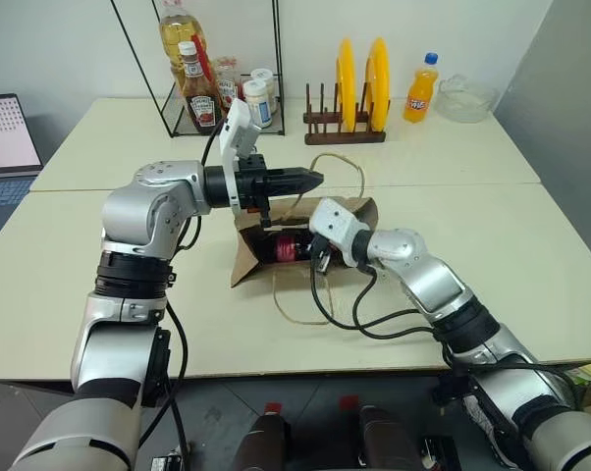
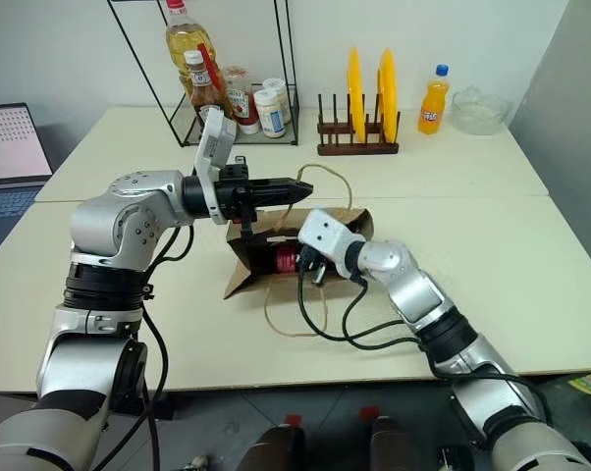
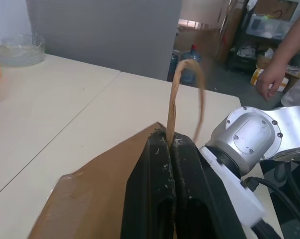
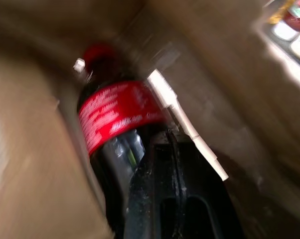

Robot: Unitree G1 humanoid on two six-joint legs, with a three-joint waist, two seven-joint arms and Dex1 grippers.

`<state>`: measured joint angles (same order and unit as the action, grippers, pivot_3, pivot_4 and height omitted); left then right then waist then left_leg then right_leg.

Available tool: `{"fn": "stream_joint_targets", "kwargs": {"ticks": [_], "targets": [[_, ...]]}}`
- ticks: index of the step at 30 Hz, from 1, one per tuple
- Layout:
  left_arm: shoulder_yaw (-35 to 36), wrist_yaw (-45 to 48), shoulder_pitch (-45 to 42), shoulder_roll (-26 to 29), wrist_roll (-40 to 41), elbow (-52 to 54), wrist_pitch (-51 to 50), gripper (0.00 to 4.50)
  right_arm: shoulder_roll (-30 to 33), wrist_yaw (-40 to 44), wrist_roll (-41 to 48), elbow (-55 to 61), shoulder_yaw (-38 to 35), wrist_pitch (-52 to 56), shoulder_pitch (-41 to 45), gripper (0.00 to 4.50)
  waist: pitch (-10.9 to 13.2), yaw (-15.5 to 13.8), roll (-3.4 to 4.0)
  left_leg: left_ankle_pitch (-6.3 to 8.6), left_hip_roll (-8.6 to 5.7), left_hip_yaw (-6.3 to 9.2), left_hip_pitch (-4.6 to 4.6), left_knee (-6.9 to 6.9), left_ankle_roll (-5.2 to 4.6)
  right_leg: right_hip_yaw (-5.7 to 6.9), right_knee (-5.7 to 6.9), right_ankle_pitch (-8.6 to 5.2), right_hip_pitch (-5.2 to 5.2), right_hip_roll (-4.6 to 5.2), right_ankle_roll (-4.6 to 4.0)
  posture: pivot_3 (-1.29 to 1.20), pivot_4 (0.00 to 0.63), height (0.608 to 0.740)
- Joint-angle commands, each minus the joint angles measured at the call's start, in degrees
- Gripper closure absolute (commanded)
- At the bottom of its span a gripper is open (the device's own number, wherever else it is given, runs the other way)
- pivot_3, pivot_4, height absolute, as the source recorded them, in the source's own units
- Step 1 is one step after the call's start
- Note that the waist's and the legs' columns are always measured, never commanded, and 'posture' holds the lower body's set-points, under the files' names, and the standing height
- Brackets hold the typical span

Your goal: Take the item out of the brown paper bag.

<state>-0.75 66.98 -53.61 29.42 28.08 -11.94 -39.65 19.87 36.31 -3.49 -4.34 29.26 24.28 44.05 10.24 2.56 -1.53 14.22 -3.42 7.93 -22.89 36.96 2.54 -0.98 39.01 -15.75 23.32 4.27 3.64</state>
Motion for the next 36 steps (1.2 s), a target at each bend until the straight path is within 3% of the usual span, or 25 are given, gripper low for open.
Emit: {"fn": "stream_joint_targets", "kwargs": {"ticks": [1, 3, 6, 17, 34, 36], "targets": [[0.23, 0.49, -0.67, -0.12, 0.95, 1.00, 0.54, 4.50, 1.63, 3.11, -4.42, 3.05, 2.51, 0.84, 1.51, 4.49, 0.00, 0.04, 0.00, 0.00, 0.01, 0.01, 0.00, 0.00, 0.00, 0.01, 0.00, 0.00, 0.00, 0.00, 0.00, 0.00, 0.150, 0.740], [0.19, 0.59, -0.66, -0.13, 0.88, 0.94, 0.62, 4.50, 2.47, 4.97, -5.94, 3.69, 3.36, 1.32, 1.93, 4.49, 0.00, 0.07, 0.00, 0.00, 0.00, 0.01, 0.00, 0.00, 0.00, 0.01, 0.00, 0.00, 0.00, -0.02, 0.00, 0.00, 0.150, 0.740], [0.11, 0.71, -0.78, -0.13, 0.84, 0.85, 0.63, 4.50, 2.82, 6.81, -6.92, 3.91, 3.56, 1.76, 2.14, 3.90, 0.00, 0.07, 0.00, 0.00, 0.01, 0.00, 0.00, 0.00, 0.00, 0.01, 0.00, 0.00, 0.00, -0.02, 0.00, 0.00, 0.150, 0.740], [0.03, 0.68, -0.45, -0.14, 0.96, 1.55, 0.37, 4.50, 0.91, 7.76, -8.60, -0.83, 2.16, 2.08, 2.90, 0.14, 0.00, 0.09, 0.00, 0.00, 0.02, 0.01, 0.00, 0.00, 0.00, 0.00, -0.01, 0.00, 0.00, -0.02, 0.00, 0.00, 0.150, 0.740], [-0.29, 0.52, -0.59, -0.62, 0.77, 1.18, 0.62, 4.50, 0.70, 11.83, -14.88, -8.19, 5.27, -0.22, 3.73, 0.06, 0.00, 0.00, 0.00, 0.00, 0.01, 0.02, 0.00, 0.01, 0.00, 0.02, -0.01, 0.00, -0.02, -0.01, 0.00, 0.00, 0.150, 0.740], [-0.34, 0.46, -0.62, -0.63, 0.74, 1.06, 0.74, 4.50, 0.75, 11.91, -15.37, -9.00, 5.37, -0.65, 3.82, 0.44, 0.00, -0.01, 0.00, 0.00, 0.01, 0.02, 0.01, 0.01, 0.00, 0.02, -0.01, 0.00, -0.03, -0.01, 0.00, 0.00, 0.150, 0.740]]}}
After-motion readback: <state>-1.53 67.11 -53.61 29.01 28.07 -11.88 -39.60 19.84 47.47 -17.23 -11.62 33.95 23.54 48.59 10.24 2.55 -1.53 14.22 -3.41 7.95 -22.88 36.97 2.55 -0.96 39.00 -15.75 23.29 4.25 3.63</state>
